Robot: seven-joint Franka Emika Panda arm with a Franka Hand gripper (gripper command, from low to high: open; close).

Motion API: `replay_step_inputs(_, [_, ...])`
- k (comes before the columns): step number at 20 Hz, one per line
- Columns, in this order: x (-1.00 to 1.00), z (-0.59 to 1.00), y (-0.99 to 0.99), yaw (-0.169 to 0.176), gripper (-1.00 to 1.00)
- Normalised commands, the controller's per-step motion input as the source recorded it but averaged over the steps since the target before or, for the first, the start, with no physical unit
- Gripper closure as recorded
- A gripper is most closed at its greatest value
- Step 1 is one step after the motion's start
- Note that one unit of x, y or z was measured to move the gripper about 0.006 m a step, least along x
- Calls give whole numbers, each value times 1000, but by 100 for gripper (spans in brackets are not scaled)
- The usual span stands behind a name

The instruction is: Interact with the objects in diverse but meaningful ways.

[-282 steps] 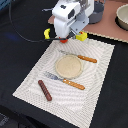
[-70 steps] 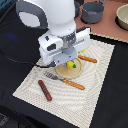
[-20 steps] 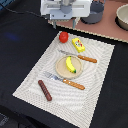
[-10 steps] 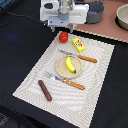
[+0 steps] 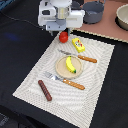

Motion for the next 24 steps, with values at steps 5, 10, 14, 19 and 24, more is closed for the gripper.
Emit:
replay_step_inputs(5, [26,-197,249,-1,100])
replay_step_inputs(10, [28,-182,243,0,100])
replay_step_inputs(14, [38,-201,214,0,100])
replay_step_inputs(19, [52,-214,187,-1,100])
replay_step_inputs(24, [-142,707,223,-31,100])
